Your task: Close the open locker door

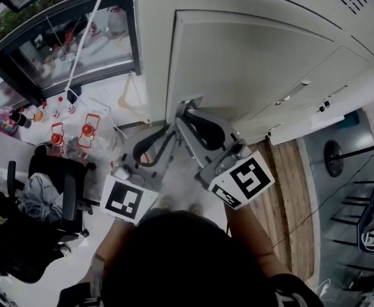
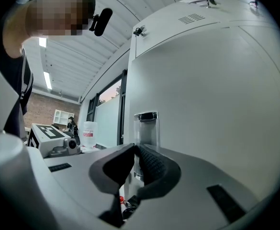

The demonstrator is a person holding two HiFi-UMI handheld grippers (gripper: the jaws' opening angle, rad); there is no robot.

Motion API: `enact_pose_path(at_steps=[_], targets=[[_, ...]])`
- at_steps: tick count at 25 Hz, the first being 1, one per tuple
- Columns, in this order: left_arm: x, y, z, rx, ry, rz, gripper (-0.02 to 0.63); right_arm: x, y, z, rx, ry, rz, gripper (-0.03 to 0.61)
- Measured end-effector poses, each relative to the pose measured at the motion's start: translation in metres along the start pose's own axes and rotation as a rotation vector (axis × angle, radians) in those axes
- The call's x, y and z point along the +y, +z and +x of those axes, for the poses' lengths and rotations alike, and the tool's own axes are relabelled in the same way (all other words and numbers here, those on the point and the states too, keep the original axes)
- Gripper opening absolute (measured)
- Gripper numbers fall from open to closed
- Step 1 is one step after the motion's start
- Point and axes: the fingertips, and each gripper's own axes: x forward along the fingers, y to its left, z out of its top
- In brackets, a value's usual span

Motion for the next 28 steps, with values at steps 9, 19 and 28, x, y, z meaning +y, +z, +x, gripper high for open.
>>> enact_pose_path(at_steps=[9,19,28], targets=[[-0.002,0.0,0.006,0.001,-0.023,-0.011,0.002,-0.006,0.0,0.006,0.002,-0.011,0.002,0.041],[0.0,-0.001,0.002,0.003,-0.015,-0.011,0.002,-0.009,-0.001,0.01,0.002,-0.021,-0.002,0.04],[-0.001,-0.001,-0.003,0.004,-0.01,-0.008,0.002,-0.008,-0.002,0.011,-0.001,-0.034,0.003,0.041]])
